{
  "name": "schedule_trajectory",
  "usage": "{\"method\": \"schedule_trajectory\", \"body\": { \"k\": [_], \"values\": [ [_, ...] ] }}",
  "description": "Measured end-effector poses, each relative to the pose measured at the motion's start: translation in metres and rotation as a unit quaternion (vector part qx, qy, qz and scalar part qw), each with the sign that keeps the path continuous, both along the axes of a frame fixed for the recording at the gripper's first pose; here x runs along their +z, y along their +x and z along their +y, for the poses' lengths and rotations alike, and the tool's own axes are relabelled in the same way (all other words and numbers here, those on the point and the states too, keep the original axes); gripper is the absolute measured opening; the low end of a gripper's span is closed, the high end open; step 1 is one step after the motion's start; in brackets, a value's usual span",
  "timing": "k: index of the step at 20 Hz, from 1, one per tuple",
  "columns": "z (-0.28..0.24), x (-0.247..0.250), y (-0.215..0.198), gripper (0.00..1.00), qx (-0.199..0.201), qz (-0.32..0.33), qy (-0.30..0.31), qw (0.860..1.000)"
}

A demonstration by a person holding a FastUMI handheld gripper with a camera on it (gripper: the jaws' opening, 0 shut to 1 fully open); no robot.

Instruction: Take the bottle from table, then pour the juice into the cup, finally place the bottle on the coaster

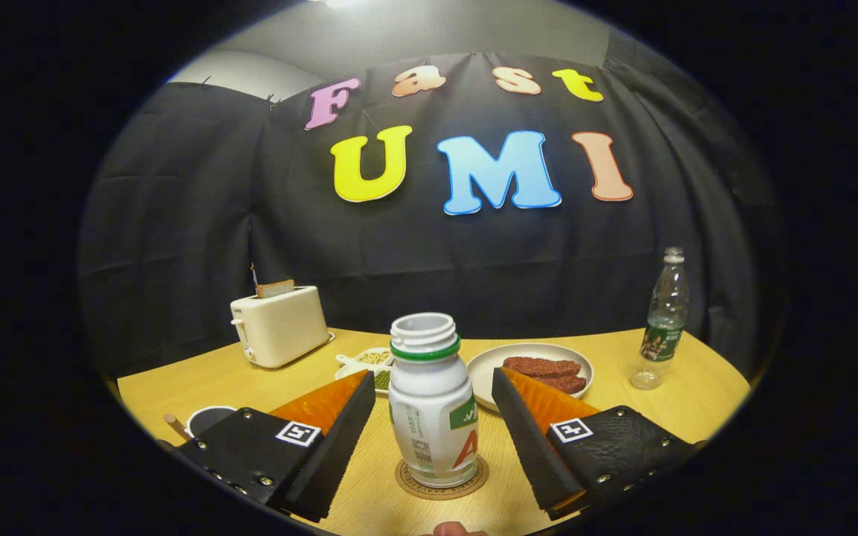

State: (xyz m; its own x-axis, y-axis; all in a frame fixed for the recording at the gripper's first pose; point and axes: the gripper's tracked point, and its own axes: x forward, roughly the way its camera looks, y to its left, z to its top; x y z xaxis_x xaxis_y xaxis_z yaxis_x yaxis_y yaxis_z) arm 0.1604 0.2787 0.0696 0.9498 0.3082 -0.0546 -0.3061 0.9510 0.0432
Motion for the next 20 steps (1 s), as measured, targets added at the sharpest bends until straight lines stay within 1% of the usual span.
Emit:
{"method": "schedule_trajectory", "body": {
  "k": [4,6,10,16,18,20],
  "values": [
    [-0.011,0.035,-0.021,0.96,-0.021,-0.014,0.001,1.0],
    [-0.021,0.053,-0.029,0.97,-0.038,-0.02,0.0,0.999],
    [-0.047,0.1,-0.042,0.96,-0.073,-0.052,-0.003,0.996],
    [-0.076,0.151,-0.067,0.96,-0.093,-0.084,0.001,0.992],
    [-0.091,0.161,-0.073,0.96,-0.103,-0.098,-0.004,0.99],
    [-0.102,0.151,-0.078,0.96,-0.102,-0.099,-0.006,0.99]
  ]
}}
